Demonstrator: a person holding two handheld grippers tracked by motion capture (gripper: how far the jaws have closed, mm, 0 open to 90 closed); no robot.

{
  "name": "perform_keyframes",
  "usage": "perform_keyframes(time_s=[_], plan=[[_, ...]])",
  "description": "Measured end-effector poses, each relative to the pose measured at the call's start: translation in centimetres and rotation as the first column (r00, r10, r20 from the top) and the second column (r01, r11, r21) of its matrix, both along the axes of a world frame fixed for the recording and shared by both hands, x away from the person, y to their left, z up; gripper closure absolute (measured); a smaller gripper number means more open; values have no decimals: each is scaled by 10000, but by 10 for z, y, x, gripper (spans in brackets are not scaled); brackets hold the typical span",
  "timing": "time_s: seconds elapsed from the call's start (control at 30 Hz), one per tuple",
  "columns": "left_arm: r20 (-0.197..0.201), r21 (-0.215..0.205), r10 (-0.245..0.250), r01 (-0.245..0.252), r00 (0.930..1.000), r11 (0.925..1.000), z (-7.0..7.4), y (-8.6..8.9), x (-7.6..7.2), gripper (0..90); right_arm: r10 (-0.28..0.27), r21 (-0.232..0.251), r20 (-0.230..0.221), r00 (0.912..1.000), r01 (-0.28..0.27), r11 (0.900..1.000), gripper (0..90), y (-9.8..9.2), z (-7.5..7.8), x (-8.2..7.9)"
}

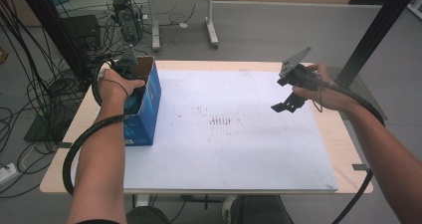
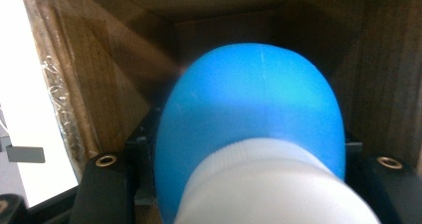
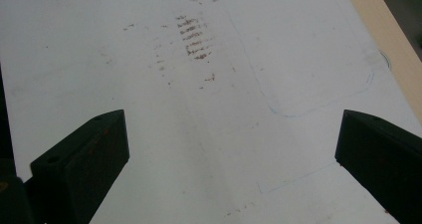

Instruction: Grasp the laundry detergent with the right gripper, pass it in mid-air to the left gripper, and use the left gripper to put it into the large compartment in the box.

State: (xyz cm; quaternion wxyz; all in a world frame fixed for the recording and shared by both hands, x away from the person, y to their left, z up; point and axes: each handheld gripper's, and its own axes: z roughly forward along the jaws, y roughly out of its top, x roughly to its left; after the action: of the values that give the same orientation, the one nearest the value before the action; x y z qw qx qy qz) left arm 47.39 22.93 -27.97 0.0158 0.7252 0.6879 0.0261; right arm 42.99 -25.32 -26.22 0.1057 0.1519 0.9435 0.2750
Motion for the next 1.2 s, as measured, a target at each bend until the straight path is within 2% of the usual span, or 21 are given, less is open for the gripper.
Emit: perform_keyframes(time_s=[0.23, 0.5, 0.87, 0.97, 1.1, 1.2], plan=[[155, -129, -13, 15, 9999, 9999, 7, 1, -2, 294, 108, -8, 8, 9999, -108, 9999, 4, 3, 0, -1], [329, -52, -173, 175, 9993, 9998, 19, 0, -6, 267, 135, 30, 40, 9999, -135, 9999, 4, 6, 2, 0], [725, 142, -503, 494, 9961, 9987, 52, 0, -22, 219, 154, 87, -25, 9999, -154, 9998, 4, 12, 1, 4], [885, 173, -742, 729, 9933, 9972, 60, -4, -28, 208, 135, 110, -59, 9999, -134, 9998, 4, 13, 1, 5], [1241, 119, -1211, 1206, 9849, 9926, 74, -13, -38, 189, 114, 60, -155, 9998, -113, 9999, 4, 15, -1, 9], [1501, 1, -1650, 1669, 9748, 9860, 84, -24, -44, 172, 35, 16, -191, 9998, -35, 10000, 4, 15, 0, 12]])
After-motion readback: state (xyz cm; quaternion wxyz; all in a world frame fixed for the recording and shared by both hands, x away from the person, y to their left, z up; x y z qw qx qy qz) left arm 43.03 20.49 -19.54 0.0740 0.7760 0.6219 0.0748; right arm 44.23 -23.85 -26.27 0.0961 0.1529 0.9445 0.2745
